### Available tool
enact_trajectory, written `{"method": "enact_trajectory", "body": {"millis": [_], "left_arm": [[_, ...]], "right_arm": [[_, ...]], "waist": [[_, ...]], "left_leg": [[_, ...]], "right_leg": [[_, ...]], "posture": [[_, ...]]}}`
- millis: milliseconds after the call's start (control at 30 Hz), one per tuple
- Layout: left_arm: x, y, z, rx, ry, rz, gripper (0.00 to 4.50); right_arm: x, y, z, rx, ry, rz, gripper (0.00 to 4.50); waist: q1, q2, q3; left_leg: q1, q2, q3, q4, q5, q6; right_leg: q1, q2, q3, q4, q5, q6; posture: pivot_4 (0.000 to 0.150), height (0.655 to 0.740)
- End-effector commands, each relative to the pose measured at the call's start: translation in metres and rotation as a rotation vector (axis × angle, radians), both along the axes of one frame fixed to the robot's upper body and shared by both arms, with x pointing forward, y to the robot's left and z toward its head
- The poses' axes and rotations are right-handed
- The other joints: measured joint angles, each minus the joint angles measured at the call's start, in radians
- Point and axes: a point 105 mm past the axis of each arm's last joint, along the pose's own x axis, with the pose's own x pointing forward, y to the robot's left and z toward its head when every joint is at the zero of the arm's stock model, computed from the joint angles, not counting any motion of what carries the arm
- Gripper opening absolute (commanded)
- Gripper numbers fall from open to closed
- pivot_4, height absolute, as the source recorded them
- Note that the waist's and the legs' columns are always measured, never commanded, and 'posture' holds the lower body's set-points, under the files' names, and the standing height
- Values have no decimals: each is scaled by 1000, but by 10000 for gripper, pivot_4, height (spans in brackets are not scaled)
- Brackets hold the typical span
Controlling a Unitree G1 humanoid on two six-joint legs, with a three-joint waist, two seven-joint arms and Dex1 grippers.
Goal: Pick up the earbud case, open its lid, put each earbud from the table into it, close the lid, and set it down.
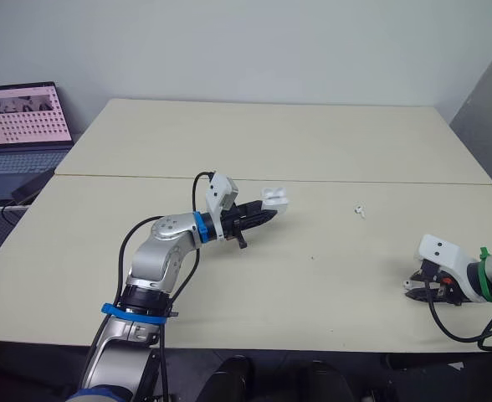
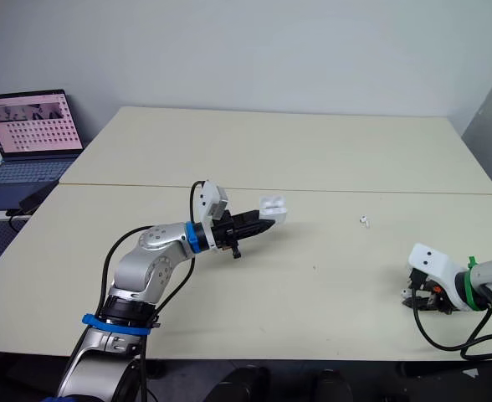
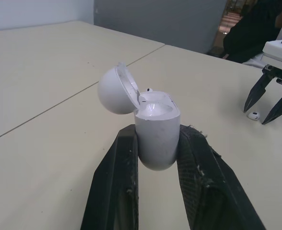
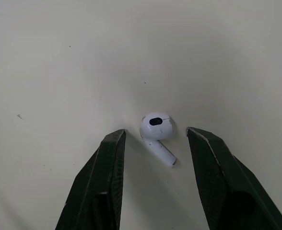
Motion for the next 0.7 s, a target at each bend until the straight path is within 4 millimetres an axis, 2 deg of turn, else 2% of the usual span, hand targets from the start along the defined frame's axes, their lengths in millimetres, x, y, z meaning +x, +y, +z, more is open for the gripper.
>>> {"method": "enact_trajectory", "body": {"millis": [33, 333, 433, 533, 633, 700], "left_arm": [[-2, -2, 11, -6, -48, -14, 7330], [-2, -1, 11, -1, -49, -15, 7330], [-2, -1, 11, 0, -49, -15, 7330], [-2, 0, 10, 2, -48, -16, 7330], [-2, -1, 10, 2, -48, -17, 7330], [-1, -1, 10, 1, -49, -17, 7330]], "right_arm": [[2, 8, 0, 20, -7, 18, 20862], [2, 7, -1, 10, 0, 26, 20862], [-1, 5, -3, 5, 12, 30, 14990], [-2, 5, -2, 8, 18, 31, 4611], [2, 10, 2, 31, -9, 38, 4172], [6, 22, 10, 87, -39, 76, 4172]], "waist": [[-1, 0, 0], [-4, 0, 0], [-4, 0, 0], [-3, 0, 0], [-3, 0, 0], [-4, 0, 0]], "left_leg": [[0, 0, 0, 0, 0, 0], [0, 0, 0, 0, 0, 0], [0, 0, 0, 0, 0, 0], [0, 0, 0, 0, 0, 0], [0, 0, 0, 0, 0, 0], [0, 0, 0, 0, 0, 0]], "right_leg": [[0, 0, 0, 0, 0, 0], [0, 0, 0, 0, 0, 0], [0, 0, 0, 0, 0, 0], [0, 0, 0, 0, 0, 0], [0, 0, 0, 0, 0, 0], [0, 0, 0, 0, 0, 0]], "posture": [[1500, 7400], [1500, 7400], [1500, 7400], [1500, 7400], [1500, 7400], [1500, 7400]]}}
